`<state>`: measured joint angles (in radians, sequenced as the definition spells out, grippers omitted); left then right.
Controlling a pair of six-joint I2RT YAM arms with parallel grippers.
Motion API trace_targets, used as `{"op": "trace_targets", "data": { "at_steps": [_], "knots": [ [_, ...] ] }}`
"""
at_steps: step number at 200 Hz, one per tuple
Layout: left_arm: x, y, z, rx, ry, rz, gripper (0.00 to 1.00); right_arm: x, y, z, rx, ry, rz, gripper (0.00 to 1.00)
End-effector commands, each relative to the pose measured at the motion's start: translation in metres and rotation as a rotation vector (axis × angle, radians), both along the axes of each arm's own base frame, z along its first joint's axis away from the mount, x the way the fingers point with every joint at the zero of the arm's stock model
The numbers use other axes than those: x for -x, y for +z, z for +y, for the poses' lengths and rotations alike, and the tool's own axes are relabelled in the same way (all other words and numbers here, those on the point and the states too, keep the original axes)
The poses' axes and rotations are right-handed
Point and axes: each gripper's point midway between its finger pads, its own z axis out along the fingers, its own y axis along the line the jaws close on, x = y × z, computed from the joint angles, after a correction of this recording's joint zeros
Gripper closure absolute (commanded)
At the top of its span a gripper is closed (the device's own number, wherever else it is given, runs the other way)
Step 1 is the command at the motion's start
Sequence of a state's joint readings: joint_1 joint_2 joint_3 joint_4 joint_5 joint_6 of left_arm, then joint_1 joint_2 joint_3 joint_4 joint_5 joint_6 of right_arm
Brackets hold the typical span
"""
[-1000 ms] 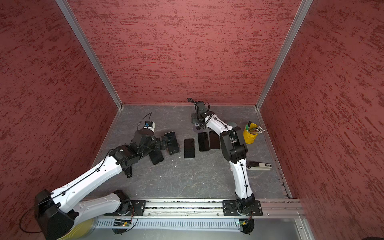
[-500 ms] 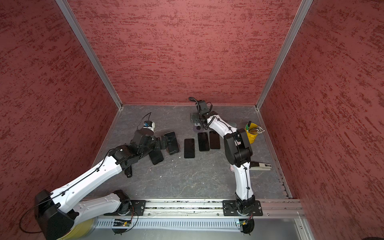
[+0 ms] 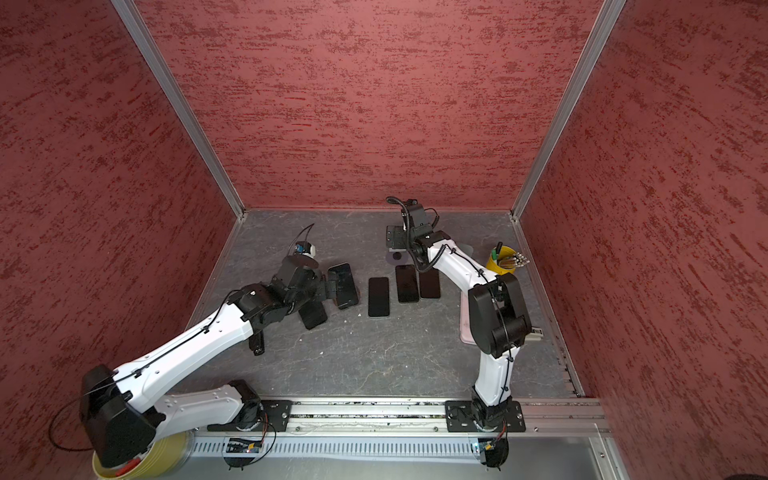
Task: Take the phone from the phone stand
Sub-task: 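Set the grey stand beside the other stands and open the right gripper, then move the left gripper to the pink-edged phone while the right arm withdraws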
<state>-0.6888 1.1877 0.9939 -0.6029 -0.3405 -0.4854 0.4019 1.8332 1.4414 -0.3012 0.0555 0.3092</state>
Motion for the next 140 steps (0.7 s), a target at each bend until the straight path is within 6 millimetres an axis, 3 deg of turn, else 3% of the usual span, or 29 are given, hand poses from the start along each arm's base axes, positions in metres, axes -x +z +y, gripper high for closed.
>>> {"op": "trace_targets", "data": {
  "at_steps": [1,77,140],
  "knots": [
    [0.000,0.003,0.002,-0.033,0.029,0.010,0.01,0.005,0.024,-0.009,-0.037,-0.040,-0.068,0.01],
    [-0.002,-0.003,-0.017,-0.068,0.082,0.058,0.00,0.026,0.010,-0.038,0.035,-0.128,-0.063,0.01],
    [-0.011,-0.014,-0.029,-0.060,0.252,0.070,0.01,0.044,0.004,-0.057,0.074,-0.143,-0.085,0.01]
  ]
}}
